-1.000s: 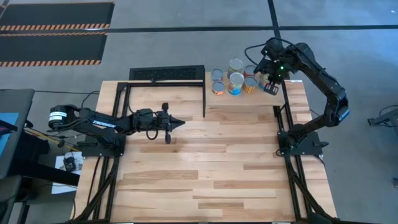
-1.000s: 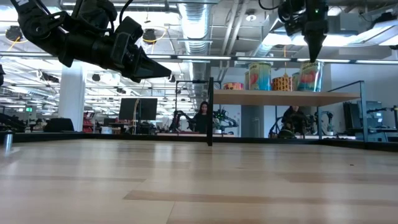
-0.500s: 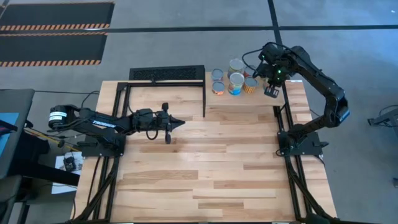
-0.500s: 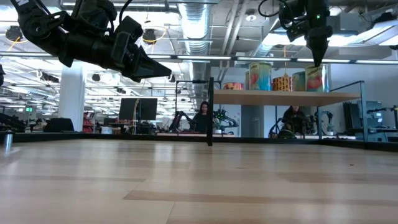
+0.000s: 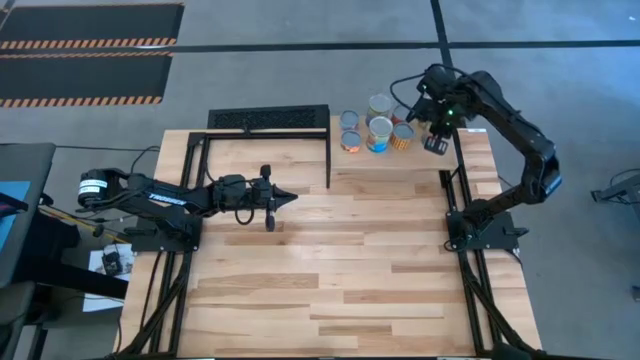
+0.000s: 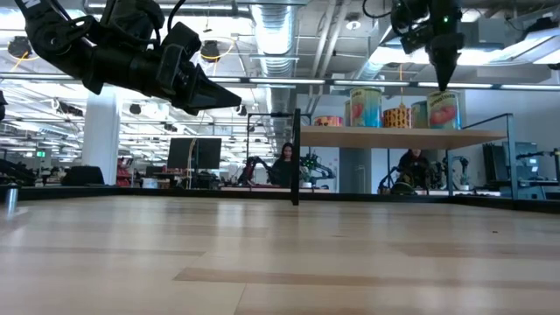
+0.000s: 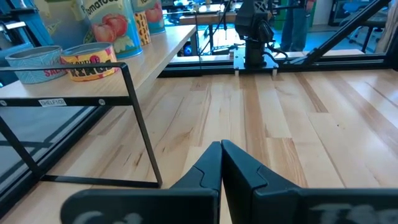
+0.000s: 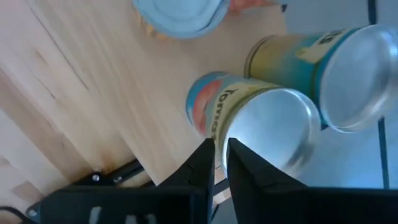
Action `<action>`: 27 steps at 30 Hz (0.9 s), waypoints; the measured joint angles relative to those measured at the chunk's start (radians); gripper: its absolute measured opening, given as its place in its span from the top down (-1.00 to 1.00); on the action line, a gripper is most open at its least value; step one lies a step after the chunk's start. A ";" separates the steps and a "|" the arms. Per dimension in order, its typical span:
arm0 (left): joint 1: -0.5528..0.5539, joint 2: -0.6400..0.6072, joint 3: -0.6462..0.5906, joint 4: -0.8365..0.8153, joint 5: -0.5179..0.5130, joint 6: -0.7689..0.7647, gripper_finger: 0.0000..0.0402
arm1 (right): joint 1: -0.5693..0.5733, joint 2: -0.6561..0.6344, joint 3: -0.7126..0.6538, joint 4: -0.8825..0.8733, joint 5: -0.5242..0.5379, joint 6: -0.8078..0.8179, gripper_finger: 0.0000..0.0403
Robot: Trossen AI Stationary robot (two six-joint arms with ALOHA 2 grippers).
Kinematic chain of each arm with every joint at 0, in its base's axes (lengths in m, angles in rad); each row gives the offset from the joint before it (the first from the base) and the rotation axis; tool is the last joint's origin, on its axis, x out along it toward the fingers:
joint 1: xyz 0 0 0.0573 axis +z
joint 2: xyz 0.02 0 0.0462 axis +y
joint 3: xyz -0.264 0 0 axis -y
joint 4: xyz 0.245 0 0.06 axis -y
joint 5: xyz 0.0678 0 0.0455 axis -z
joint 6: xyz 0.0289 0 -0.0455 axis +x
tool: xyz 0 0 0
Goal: Pick and place cans onto a shelf
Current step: Put the canned tomatoes on the shelf, then return to Home Position
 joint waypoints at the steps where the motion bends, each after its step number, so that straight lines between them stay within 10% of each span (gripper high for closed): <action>1: 0.000 0.000 0.000 0.000 0.000 0.000 1.00 | 0.002 0.000 0.010 0.000 0.000 0.005 0.68; 14: 0.000 0.000 0.000 0.000 0.000 0.001 1.00 | 0.069 -0.167 0.021 0.138 -0.188 0.062 0.92; 27: 0.003 0.000 0.000 0.020 0.002 0.010 1.00 | 0.289 -0.619 -0.616 0.989 -0.416 0.193 0.98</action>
